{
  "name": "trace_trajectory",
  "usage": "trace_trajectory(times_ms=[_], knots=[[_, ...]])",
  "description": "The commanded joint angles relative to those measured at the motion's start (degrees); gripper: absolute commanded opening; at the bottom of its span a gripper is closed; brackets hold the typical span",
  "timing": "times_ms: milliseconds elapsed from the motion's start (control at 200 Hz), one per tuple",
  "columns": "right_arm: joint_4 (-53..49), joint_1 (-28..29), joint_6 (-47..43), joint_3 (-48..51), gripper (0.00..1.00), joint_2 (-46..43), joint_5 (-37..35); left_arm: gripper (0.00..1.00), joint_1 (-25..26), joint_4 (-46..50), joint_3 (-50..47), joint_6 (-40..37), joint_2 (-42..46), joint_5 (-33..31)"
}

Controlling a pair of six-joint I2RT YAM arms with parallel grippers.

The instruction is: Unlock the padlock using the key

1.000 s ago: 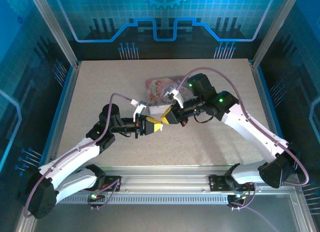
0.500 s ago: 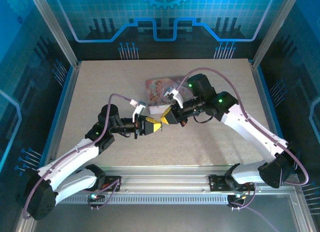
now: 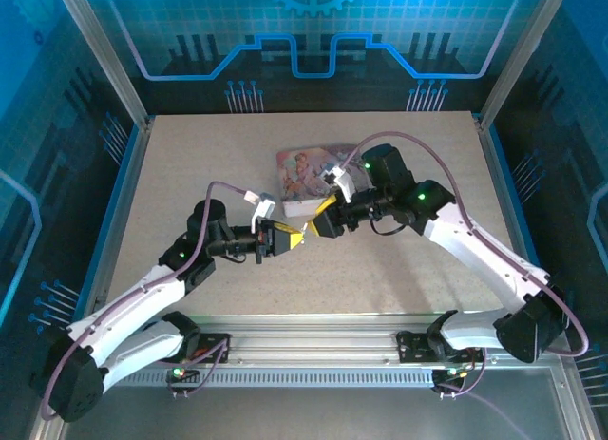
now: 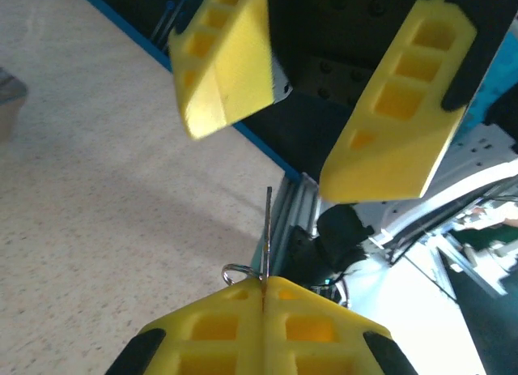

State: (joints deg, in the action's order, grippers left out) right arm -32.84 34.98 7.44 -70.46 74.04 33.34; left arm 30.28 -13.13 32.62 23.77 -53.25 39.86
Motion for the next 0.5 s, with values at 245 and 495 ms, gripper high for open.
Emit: trace_trajectory(times_ms=[245, 495], knots=[[9.6, -2.9, 11.7, 10.3, 0.62, 0.8, -21.1, 0.00, 0.5, 21.0, -3.9, -5.0, 9.6, -17.7], [18.2, -1.4, 20.0, 16.6, 0.69, 9.1, -32.2, 0.00, 0.4, 23.7, -7.9, -2.7, 13.8, -22.0]])
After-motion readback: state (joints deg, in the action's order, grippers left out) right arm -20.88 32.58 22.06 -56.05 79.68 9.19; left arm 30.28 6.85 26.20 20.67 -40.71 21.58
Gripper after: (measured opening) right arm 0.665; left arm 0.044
